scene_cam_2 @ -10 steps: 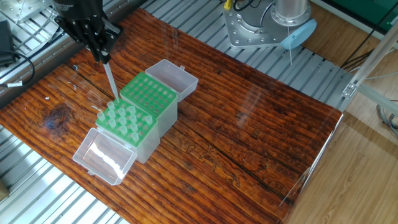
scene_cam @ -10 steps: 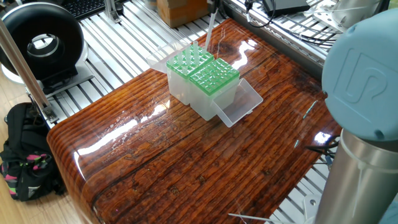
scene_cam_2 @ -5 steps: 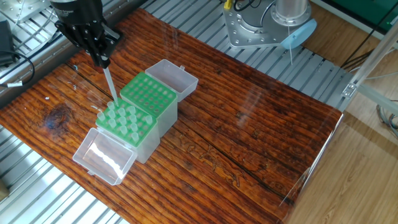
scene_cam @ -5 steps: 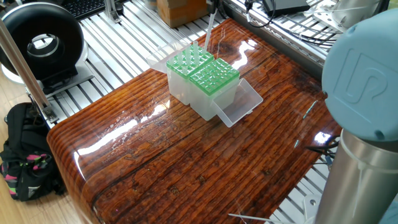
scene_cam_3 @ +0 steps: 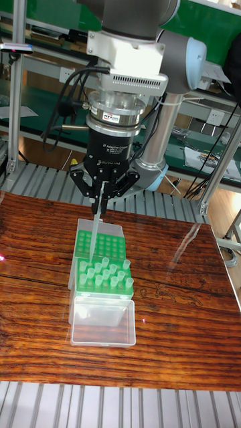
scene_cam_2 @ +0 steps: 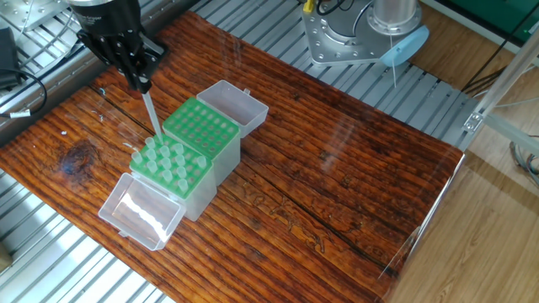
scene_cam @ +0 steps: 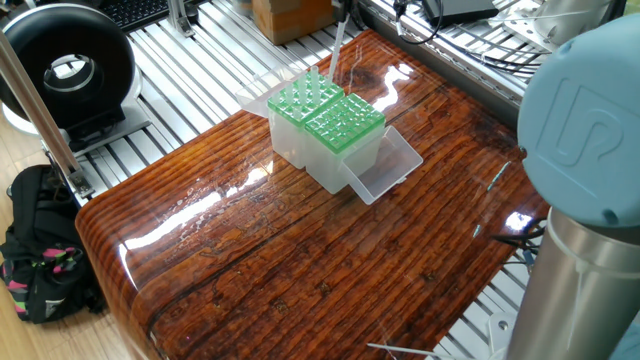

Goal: Transfer all large pipette tips from one holder to another

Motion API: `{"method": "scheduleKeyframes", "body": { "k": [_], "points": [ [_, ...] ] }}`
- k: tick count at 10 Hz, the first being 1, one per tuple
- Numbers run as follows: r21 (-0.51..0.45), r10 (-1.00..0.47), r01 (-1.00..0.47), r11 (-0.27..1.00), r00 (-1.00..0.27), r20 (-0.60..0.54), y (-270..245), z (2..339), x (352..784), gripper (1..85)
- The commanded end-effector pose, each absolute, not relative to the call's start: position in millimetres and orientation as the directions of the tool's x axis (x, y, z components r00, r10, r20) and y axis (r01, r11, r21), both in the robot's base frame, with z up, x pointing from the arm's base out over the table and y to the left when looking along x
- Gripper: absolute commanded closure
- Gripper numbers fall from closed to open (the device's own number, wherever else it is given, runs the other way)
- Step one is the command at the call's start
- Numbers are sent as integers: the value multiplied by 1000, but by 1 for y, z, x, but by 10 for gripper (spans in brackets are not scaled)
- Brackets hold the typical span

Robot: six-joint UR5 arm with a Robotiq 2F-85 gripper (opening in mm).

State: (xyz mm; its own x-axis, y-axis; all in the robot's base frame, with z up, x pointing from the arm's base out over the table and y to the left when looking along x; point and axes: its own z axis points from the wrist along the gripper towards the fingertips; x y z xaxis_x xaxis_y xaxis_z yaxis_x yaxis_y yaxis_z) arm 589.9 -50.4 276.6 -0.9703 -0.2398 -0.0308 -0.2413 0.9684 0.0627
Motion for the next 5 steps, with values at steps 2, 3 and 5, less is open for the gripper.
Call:
{"method": "scheduleKeyframes", "body": {
  "k": [2, 3, 5],
  "points": [
    [73, -239, -241, 968, -970, -31, -48, 273, 587, 777],
    [75, -239, -241, 968, -970, -32, -47, 271, 586, 777],
    [72, -239, -241, 968, -970, -30, -47, 269, 585, 777]
  ]
}}
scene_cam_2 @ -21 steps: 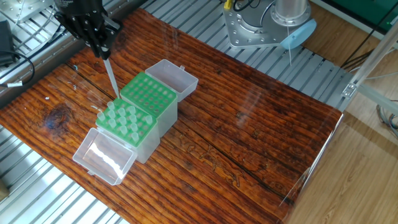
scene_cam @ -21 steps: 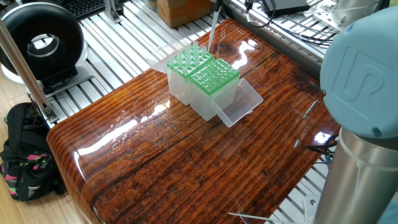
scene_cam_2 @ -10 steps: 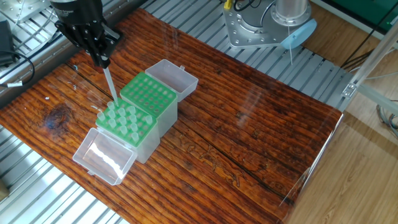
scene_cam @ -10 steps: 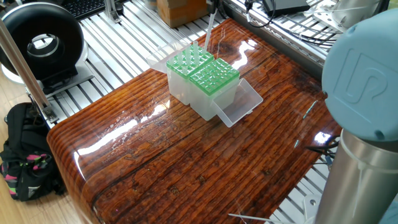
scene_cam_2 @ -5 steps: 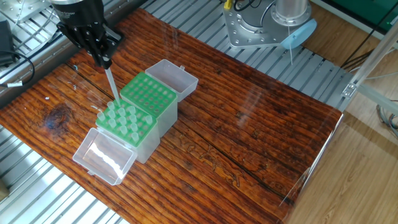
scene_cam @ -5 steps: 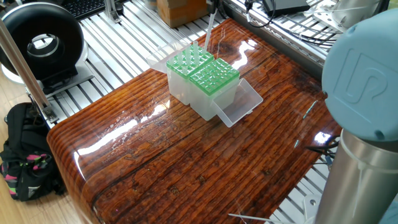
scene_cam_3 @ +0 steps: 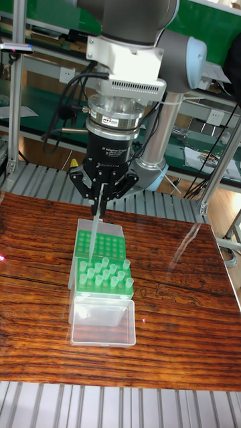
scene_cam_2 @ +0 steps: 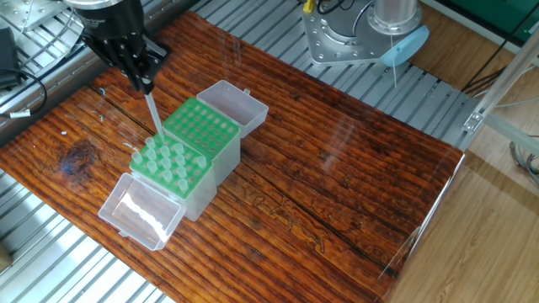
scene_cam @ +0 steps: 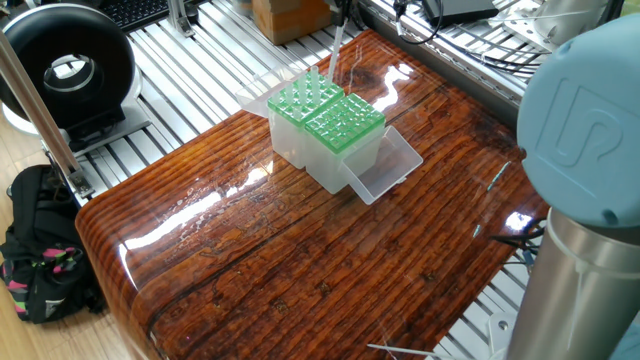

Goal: Transfer all large pipette tips from one holder to another

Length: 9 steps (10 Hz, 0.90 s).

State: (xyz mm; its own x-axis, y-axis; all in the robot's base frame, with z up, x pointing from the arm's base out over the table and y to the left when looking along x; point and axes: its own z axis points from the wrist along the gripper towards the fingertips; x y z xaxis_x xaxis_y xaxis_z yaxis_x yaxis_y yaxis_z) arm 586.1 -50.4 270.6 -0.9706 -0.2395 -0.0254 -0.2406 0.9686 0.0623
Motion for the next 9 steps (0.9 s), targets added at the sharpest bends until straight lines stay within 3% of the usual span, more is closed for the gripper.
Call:
{"method": "scheduleKeyframes", "body": {
  "k": [1, 9],
  "points": [
    [74, -239, -241, 968, -970, -30, -46, 268, 584, 777],
    [89, -246, -248, 965, -969, -38, -40, 265, 585, 720]
  ]
}}
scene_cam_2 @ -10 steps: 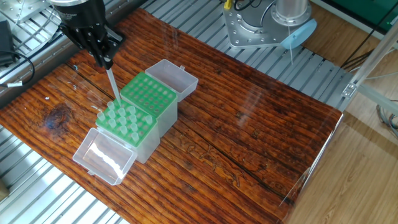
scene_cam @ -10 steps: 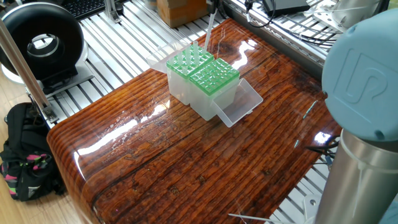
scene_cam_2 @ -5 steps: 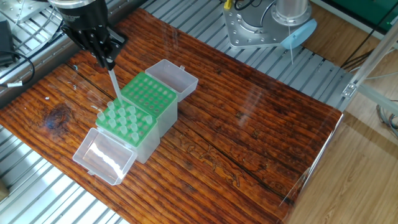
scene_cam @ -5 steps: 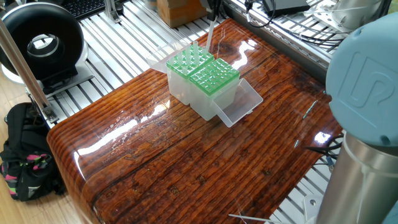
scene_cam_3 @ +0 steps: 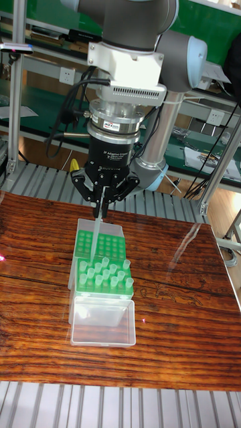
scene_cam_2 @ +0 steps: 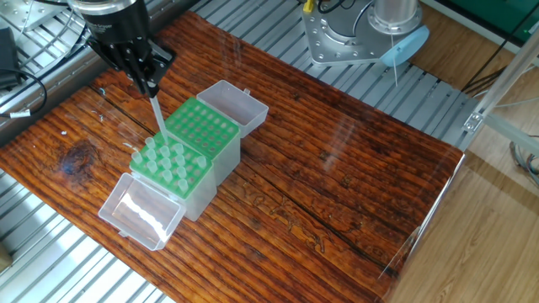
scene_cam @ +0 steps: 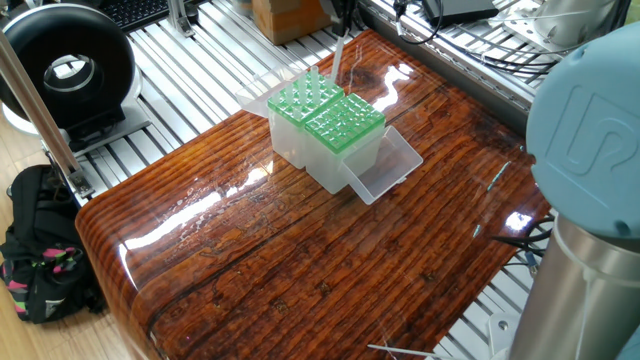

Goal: Transfer all large pipette tips from one holder to another

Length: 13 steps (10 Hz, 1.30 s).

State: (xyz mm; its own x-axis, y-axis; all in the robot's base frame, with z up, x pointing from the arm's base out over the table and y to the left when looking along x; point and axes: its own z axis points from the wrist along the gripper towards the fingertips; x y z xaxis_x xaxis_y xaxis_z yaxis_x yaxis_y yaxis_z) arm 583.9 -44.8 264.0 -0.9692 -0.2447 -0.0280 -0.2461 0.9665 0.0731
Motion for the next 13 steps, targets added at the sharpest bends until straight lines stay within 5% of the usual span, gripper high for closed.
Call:
{"method": "scheduleKeyframes", "body": {
  "k": [1, 13],
  "points": [
    [87, -249, -251, 964, -968, -37, -41, 264, 585, 720],
    [99, -265, -268, 958, -964, -36, -39, 261, 581, 673]
  ]
}}
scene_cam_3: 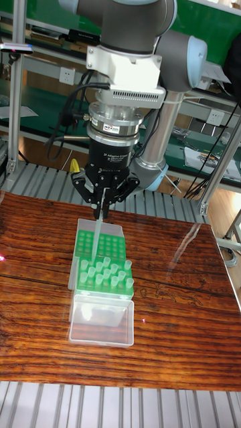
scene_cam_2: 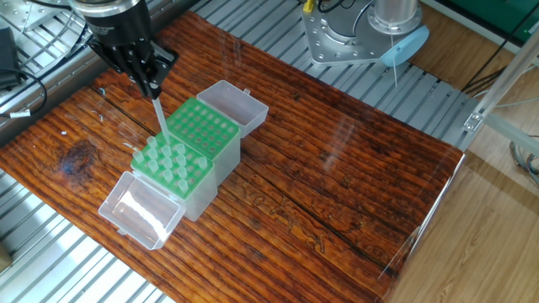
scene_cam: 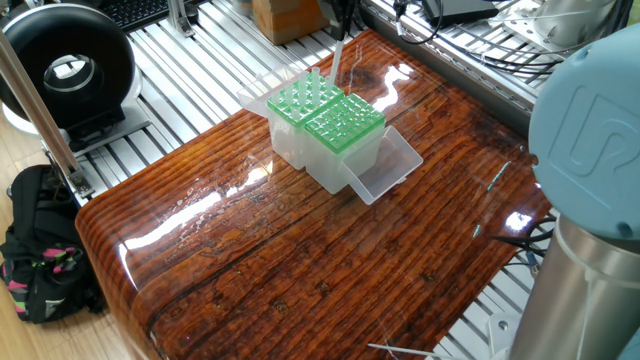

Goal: Transfer all large pipette tips from one holder to another

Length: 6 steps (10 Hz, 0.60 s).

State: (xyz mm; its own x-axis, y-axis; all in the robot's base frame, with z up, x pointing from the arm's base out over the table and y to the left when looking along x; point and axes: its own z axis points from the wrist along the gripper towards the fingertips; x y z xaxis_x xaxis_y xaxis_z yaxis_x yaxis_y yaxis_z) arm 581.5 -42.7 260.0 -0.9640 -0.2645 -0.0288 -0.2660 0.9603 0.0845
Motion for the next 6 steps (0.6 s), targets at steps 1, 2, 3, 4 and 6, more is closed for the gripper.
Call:
{"method": "scheduleKeyframes", "body": {
  "k": [1, 2, 3, 4, 6],
  "points": [
    [98, -265, -268, 959, -964, -37, -39, 260, 582, 673],
    [98, -271, -273, 957, -962, -39, -39, 260, 582, 667],
    [100, -274, -276, 956, -961, -40, -38, 261, 582, 653],
    [102, -278, -281, 954, -960, -40, -37, 261, 582, 647],
    [105, -285, -288, 952, -958, -41, -37, 261, 581, 630]
  ]
}}
